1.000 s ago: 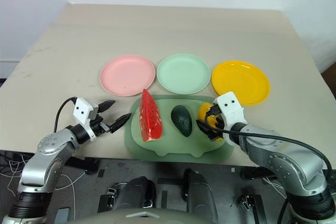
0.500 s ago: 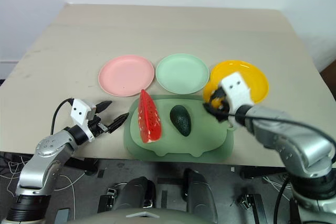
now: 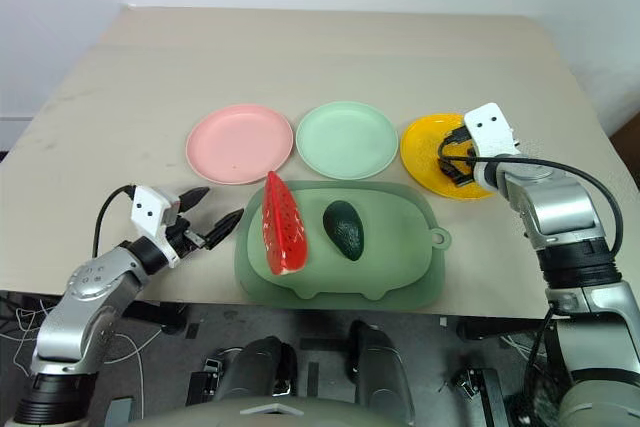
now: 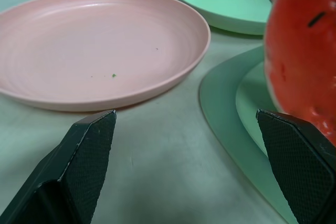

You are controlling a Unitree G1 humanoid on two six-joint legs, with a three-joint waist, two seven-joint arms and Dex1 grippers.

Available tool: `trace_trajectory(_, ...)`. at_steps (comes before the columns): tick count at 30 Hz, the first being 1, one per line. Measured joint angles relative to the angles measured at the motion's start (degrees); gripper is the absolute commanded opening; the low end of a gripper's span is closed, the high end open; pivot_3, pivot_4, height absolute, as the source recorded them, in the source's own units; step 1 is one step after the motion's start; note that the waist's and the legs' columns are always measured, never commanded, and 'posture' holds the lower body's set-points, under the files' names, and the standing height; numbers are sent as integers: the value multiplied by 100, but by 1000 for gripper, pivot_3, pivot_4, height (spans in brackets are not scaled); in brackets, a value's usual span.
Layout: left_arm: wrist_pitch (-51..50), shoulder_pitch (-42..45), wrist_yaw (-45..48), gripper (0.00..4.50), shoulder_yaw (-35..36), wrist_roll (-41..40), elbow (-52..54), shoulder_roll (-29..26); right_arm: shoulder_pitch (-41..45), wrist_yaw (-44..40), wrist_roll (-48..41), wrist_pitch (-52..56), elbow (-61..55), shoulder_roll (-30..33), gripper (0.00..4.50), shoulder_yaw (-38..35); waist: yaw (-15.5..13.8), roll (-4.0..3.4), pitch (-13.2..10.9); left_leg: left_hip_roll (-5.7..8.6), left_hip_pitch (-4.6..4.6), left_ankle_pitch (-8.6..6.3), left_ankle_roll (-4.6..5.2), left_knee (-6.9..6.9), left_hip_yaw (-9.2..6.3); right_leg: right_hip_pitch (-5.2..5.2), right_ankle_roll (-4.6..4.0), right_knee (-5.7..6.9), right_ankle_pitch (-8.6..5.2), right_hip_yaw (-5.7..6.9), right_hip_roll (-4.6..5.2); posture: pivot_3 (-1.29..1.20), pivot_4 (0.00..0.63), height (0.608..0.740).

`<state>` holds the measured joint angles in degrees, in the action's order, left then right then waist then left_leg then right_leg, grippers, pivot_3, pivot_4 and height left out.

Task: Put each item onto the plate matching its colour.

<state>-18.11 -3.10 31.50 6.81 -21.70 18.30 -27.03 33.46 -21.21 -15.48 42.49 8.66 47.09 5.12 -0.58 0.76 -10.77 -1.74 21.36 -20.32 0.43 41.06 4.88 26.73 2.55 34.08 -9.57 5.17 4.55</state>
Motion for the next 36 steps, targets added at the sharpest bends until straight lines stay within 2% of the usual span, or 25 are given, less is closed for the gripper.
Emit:
trace_trajectory(4,-5,-189,-51,4500,98,0,75,0,-461,-275,347,-569,-814,324,4491,-125,-27,-1,-1,0,2,0,0,0,-3,0,1,-1,-1,2,2,0,150,740)
trace_trajectory(8,-19,-209,-42,4500,115,-4,102,-13,-944,-524,248,-576,-2013,548,4491,-807,-19,0,0,-1,0,0,0,3,-3,-2,1,-1,-1,2,2,0,150,740)
trace_trajectory(11,-36,-143,7,4500,102,-4,90,-25,-1177,-784,-805,304,-3211,243,4491,-1495,-1,2,0,-9,-3,0,-1,1,-4,-3,0,-1,-1,1,-6,0,150,740)
trace_trajectory(14,-38,15,86,4500,79,-4,69,-35,-1325,-693,-1997,1507,-4102,-372,4491,-1782,-8,4,2,-10,-5,0,-1,2,-7,-5,-1,1,-1,2,-5,0,150,740)
trace_trajectory(18,-50,168,155,4500,66,-1,-91,-56,-1587,-189,-2916,2718,-4752,-1162,4491,-1573,-14,1,1,-5,0,-1,-1,3,-4,-1,-2,2,-1,1,3,0,150,740)
trace_trajectory(24,-53,224,234,4500,59,2,-148,-82,-1365,640,-3051,3520,-4858,-1809,4491,-1398,-11,2,1,-4,0,0,-1,2,-6,0,-3,3,-1,2,1,0,150,740)
trace_trajectory(36,-57,147,220,4500,63,3,-142,-92,-1238,978,-2735,3788,-4601,-2116,4491,-495,-4,1,1,-4,0,0,-1,2,-6,0,-3,3,-1,2,1,0,150,740)
